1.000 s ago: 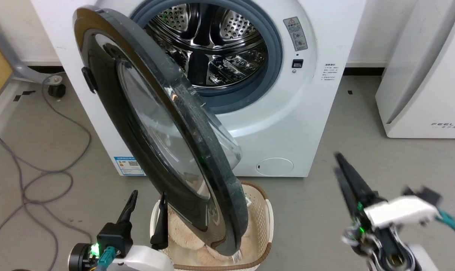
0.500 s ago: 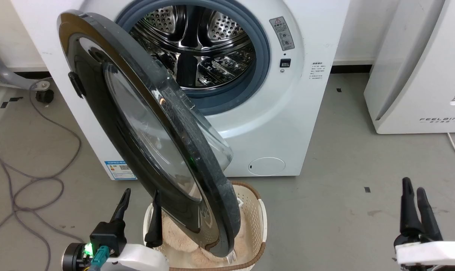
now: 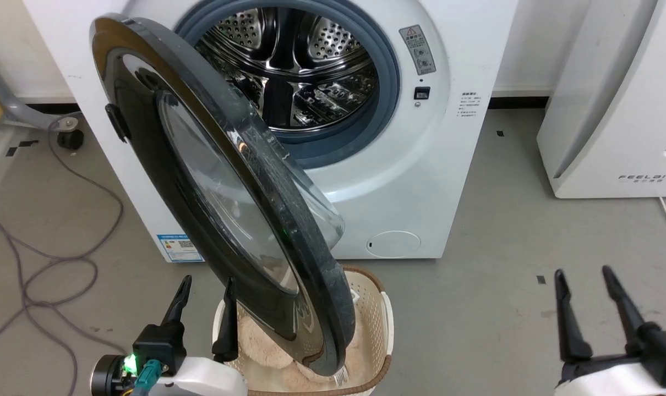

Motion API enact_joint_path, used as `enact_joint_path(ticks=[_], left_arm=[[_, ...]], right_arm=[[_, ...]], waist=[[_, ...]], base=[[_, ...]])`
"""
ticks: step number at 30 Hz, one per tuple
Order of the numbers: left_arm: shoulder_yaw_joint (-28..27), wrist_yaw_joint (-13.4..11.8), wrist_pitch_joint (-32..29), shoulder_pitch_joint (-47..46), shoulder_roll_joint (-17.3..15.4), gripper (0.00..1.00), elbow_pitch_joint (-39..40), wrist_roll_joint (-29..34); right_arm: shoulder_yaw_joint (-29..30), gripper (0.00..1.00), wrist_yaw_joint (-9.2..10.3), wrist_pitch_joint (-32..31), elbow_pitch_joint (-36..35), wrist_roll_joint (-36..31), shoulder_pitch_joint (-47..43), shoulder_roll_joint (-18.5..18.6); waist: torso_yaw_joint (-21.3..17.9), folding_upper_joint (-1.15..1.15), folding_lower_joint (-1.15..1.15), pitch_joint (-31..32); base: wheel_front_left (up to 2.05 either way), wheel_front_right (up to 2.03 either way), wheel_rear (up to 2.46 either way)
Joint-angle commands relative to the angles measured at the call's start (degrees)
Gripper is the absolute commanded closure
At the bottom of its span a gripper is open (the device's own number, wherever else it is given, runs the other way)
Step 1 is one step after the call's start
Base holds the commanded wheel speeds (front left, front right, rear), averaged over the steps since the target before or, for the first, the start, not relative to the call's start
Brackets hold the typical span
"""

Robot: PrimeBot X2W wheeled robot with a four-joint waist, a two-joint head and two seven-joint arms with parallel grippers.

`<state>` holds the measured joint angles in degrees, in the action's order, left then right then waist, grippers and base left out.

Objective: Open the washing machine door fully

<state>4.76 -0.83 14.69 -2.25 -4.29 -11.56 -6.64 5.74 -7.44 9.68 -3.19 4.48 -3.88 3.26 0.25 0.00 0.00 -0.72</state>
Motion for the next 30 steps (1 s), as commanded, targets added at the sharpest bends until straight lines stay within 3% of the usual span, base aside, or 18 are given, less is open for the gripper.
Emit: enact_joint_path(ticks=[1, 7, 8, 10, 19, 30], left_arm=[[0.1, 0.1, 0.3, 1.1, -0.2, 0.00, 0.1, 0.4], [0.4, 0.2, 0.3, 1.6, -0.3, 0.00, -0.1, 0.7], [0.4, 0.2, 0.3, 1.7, -0.3, 0.28, 0.0, 0.7], [0.5, 0.2, 0.3, 2.0, -0.3, 1.00, 0.1, 0.7], [0.3, 0.0, 0.3, 1.9, -0.4, 1.00, 3.0, 0.9], [-0.3, -1.6, 0.3, 0.2, -0.1, 1.00, 14.1, 1.1]], right_arm=[[-0.5, 0.00, -0.05, -0.2, 0.2, -1.1, -1.4, -0.3], [-1.3, 0.00, -0.05, 0.0, 2.6, -1.5, -2.2, -0.4], [-1.4, 0.00, -0.05, 0.1, 2.8, -1.5, -2.2, -0.4], [-1.5, 0.00, -0.05, 0.2, 3.2, -0.6, -2.3, -0.4], [-1.6, 0.00, -0.05, 0.4, 4.1, 1.1, -2.3, -0.4], [-1.6, 0.00, -0.05, 0.3, 4.9, 1.6, -2.4, -0.4]], waist=[[0.2, 0.00, 0.00, 0.2], [0.7, 0.00, 0.00, 0.8], [0.8, 0.00, 0.00, 0.9], [0.9, 0.00, 0.00, 1.0], [0.7, 0.00, 0.00, 1.1], [0.7, 0.00, 0.00, 1.2]], base=[[0.00, 0.00, 0.00], [0.00, 0.00, 0.00], [0.00, 0.00, 0.00], [0.00, 0.00, 0.00], [0.00, 0.00, 0.00], [0.00, 0.00, 0.00]])
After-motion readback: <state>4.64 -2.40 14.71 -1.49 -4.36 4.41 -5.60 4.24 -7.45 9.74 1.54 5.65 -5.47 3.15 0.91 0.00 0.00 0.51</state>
